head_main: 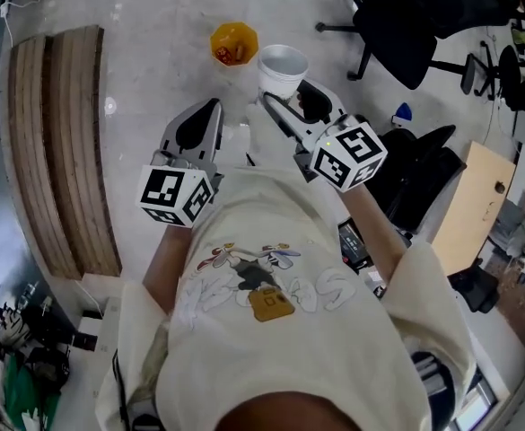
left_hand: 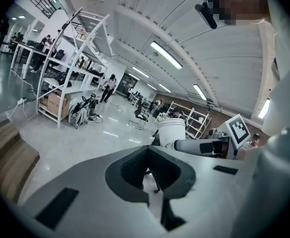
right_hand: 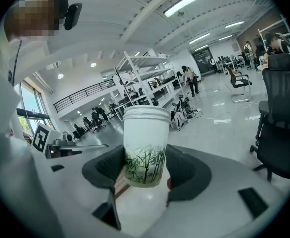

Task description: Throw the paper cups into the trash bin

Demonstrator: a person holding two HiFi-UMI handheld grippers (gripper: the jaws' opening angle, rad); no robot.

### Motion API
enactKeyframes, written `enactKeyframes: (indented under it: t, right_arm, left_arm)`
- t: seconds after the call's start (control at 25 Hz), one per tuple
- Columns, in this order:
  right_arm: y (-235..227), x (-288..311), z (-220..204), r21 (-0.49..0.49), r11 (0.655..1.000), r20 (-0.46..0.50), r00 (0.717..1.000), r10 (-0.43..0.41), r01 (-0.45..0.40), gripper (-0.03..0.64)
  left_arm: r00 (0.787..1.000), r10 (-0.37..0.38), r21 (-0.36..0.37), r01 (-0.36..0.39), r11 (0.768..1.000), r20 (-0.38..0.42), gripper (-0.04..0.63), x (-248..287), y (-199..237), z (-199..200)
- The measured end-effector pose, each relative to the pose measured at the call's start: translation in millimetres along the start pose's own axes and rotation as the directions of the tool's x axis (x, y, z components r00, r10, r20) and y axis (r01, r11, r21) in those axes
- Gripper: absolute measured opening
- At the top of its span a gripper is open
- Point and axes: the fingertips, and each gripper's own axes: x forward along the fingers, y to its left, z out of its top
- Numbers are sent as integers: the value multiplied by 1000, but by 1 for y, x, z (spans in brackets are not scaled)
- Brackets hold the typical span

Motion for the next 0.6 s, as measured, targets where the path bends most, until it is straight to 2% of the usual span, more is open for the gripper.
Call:
enactKeyframes:
  t: [0.24,0.4,0.6]
  right_arm:
    - [-46,40,-7,-24,999,-101,995,28,-30,267]
    - [-83,75,-22,-64,997,-160,987,33,-44,267]
    - [-130,107,-52,-117,990,-221,974,55,-83,267]
  left_arm:
    - [997,66,-58,-68,996,-34,6,47,34,-7]
    - [992,110,-103,-116,988,-62,5,85,67,-28]
    - [989,120,-86,-127,988,-82,5,134,84,-58]
